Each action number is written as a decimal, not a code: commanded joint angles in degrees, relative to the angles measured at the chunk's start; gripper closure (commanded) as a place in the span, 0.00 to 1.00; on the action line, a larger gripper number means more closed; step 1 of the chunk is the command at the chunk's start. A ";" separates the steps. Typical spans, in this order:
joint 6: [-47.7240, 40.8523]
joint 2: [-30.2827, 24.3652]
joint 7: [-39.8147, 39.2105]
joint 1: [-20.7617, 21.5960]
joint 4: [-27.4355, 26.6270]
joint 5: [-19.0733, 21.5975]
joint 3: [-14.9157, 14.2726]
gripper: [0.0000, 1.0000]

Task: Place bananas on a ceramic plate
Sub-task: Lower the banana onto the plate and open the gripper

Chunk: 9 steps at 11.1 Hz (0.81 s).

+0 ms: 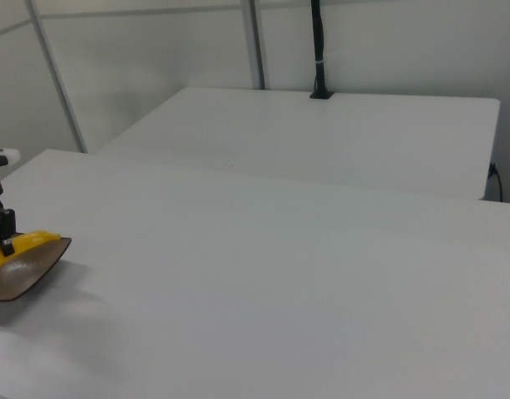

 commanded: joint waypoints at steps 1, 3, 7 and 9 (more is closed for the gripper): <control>5.92 4.64 8.07 0.59 0.87 -4.51 2.34 1.00; 6.37 6.06 8.88 1.82 0.87 -5.31 2.35 0.99; 8.73 6.77 10.81 1.65 0.87 -5.49 2.44 0.44; 8.66 5.98 10.82 1.38 0.87 -5.49 2.44 0.00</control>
